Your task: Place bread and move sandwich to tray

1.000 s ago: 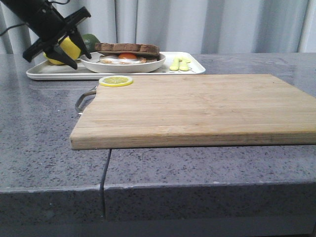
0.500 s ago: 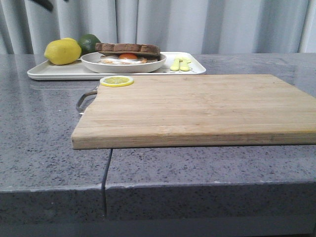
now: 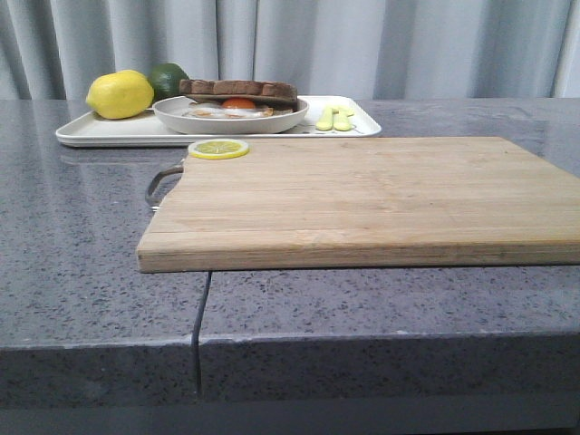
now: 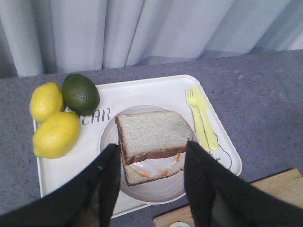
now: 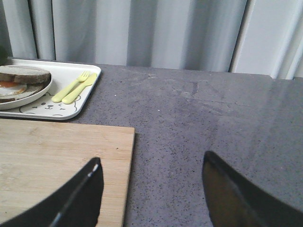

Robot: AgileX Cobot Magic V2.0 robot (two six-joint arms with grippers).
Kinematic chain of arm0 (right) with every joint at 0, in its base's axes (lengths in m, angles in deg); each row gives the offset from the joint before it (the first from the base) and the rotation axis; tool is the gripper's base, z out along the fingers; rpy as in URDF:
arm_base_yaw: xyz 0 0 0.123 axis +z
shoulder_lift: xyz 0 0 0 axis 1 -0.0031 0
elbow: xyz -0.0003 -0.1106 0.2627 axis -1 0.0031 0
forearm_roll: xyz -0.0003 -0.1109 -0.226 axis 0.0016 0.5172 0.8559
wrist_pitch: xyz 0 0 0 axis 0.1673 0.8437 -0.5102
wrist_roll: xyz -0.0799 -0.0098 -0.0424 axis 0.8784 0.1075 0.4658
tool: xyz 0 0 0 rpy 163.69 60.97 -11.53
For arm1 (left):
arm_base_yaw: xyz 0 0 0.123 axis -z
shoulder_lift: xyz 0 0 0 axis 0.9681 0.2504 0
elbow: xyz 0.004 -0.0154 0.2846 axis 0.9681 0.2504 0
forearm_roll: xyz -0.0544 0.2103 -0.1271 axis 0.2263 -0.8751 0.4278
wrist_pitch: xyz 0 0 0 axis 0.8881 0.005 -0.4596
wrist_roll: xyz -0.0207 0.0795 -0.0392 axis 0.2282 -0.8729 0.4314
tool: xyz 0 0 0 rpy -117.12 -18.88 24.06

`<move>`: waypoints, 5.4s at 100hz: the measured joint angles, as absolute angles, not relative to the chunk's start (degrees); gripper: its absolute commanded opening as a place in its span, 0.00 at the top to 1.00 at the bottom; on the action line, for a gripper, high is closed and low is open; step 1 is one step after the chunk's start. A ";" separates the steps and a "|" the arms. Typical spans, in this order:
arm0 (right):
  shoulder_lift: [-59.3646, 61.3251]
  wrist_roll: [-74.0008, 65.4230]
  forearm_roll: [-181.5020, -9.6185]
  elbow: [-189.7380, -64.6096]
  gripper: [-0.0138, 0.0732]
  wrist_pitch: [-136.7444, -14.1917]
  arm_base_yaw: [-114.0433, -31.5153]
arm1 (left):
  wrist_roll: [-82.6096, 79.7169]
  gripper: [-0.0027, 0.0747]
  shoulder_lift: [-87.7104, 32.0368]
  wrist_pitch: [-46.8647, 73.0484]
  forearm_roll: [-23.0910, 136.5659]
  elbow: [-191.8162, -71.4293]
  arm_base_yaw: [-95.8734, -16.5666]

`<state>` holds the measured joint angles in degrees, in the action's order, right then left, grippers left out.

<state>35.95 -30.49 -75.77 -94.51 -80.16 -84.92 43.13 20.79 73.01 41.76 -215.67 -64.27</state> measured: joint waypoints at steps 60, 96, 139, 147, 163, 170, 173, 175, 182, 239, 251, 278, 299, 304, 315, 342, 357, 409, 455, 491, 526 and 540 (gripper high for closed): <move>35.95 -30.49 -75.77 -94.51 0.32 -80.16 -84.92 | 48.89 0.58 -1.48 65.67 16.80 -183.62 -45.68; 35.95 -30.49 -75.77 -94.51 0.32 -80.16 -84.92 | 53.21 0.58 -28.14 39.12 15.46 -145.09 -45.68; 35.95 -30.49 -75.77 -94.51 0.32 -80.16 -84.92 | 54.03 0.59 -54.77 19.15 14.09 -112.29 -45.68; 35.95 -30.49 -75.77 -94.51 0.32 -80.16 -84.92 | 54.11 0.65 -57.94 17.22 13.69 -108.29 -45.68; 35.95 -30.49 -75.77 -94.51 0.43 -80.16 -84.92 | 54.11 0.83 -60.17 15.47 13.76 -102.80 -45.68; 35.95 -30.49 -75.77 -94.51 0.55 -80.16 -84.92 | 54.11 0.91 -60.17 15.38 14.68 -101.58 -45.68; 35.95 -30.49 -75.77 -94.51 0.61 -80.16 -84.92 | 54.11 0.95 -60.17 15.38 15.22 -101.25 -45.68; 35.95 -30.49 -75.77 -94.51 0.65 -80.16 -84.92 | 54.11 0.96 -60.17 15.38 15.42 -101.09 -45.68; 35.95 -30.49 -75.77 -94.51 0.80 -80.16 -84.92 | 54.11 0.99 -60.17 15.38 15.99 -100.75 -45.68; 35.95 -30.49 -75.77 -94.51 0.92 -80.26 -84.92 | 54.24 0.99 -60.17 14.13 16.37 -100.77 -45.68; 35.95 -30.49 -75.77 -94.51 0.92 -80.26 -84.92 | 54.24 0.99 -60.17 14.13 16.37 -100.77 -45.68; 35.95 -30.49 -75.77 -94.51 0.92 -80.26 -84.92 | 54.24 0.99 -60.21 14.13 16.37 -100.63 -45.68; 35.95 -30.49 -75.77 -94.51 0.92 -80.26 -84.92 | 51.00 0.99 -64.31 14.12 15.00 -97.65 -47.96; 35.95 -30.49 -75.77 -94.51 0.92 -80.26 -84.92 | 50.07 0.99 -66.16 14.12 15.35 -96.55 -50.02; 35.95 -30.49 -75.77 -94.51 0.92 -80.26 -84.92 | 47.94 0.99 -71.07 14.12 16.52 -93.34 -55.34; 35.95 -30.49 -75.77 -94.51 0.92 -80.26 -84.92 | 36.99 0.99 -84.65 14.12 24.48 -83.69 -66.26; 35.95 -30.49 -75.77 -94.51 0.92 -80.26 -84.92 | 36.18 0.99 -85.67 14.24 25.02 -79.47 -70.24; 35.95 -30.49 -75.77 -94.51 0.92 -80.26 -84.92 | 36.08 0.99 -85.67 9.14 25.20 -74.35 -71.85; 35.95 -30.49 -75.77 -94.51 0.92 -80.26 -84.92 | 36.08 0.99 -85.67 8.55 25.61 -74.35 -71.85; 35.95 -30.49 -75.77 -94.51 0.92 -80.26 -84.92 | 36.08 0.99 -85.67 8.55 25.61 -74.35 -71.85; 35.95 -30.49 -74.08 -93.25 0.92 -79.60 -84.92 | 36.08 0.99 -85.67 8.55 25.61 -74.35 -71.85; 38.07 -30.49 -73.67 -87.63 0.92 -76.18 -84.92 | 36.08 0.99 -85.67 8.55 25.61 -74.35 -71.85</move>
<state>38.07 -30.49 -73.67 -87.63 -76.18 -84.92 36.08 -85.67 8.55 25.61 -74.35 -71.85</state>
